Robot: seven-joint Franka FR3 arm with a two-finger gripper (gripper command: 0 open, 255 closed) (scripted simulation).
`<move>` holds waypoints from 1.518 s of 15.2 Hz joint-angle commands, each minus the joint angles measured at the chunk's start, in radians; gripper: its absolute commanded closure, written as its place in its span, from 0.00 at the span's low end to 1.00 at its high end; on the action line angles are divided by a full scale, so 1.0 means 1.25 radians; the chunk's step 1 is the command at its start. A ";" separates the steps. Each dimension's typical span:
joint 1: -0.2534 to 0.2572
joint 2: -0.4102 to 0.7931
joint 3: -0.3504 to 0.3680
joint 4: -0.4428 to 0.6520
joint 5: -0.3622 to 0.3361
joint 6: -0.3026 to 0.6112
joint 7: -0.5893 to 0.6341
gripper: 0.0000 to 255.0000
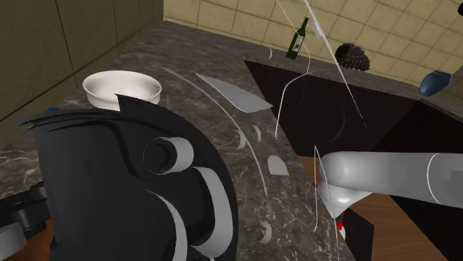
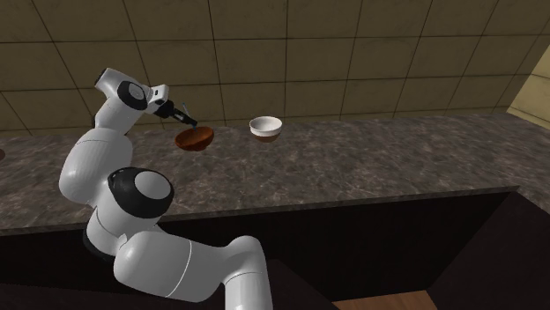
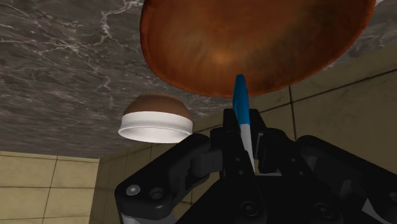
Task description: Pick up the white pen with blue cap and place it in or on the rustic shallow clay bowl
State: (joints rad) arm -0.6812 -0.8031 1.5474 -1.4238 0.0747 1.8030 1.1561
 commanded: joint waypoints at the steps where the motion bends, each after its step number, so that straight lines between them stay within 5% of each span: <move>1: 0.010 -0.005 0.000 -0.024 0.002 0.017 0.007 1.00; 8: 0.010 -0.005 0.000 -0.024 0.002 0.017 0.007 1.00; 9: 0.010 -0.005 0.000 -0.024 0.002 0.017 0.007 0.00; 14: 0.011 -0.005 0.000 -0.024 0.002 0.017 0.007 0.00; 18: 0.006 -0.001 -0.001 0.082 -0.001 -0.086 0.010 0.00; 23: 0.006 -0.001 -0.001 0.082 -0.001 -0.086 0.010 0.00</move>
State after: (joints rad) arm -0.6735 -0.8046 1.5467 -1.3217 0.0729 1.6963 1.1692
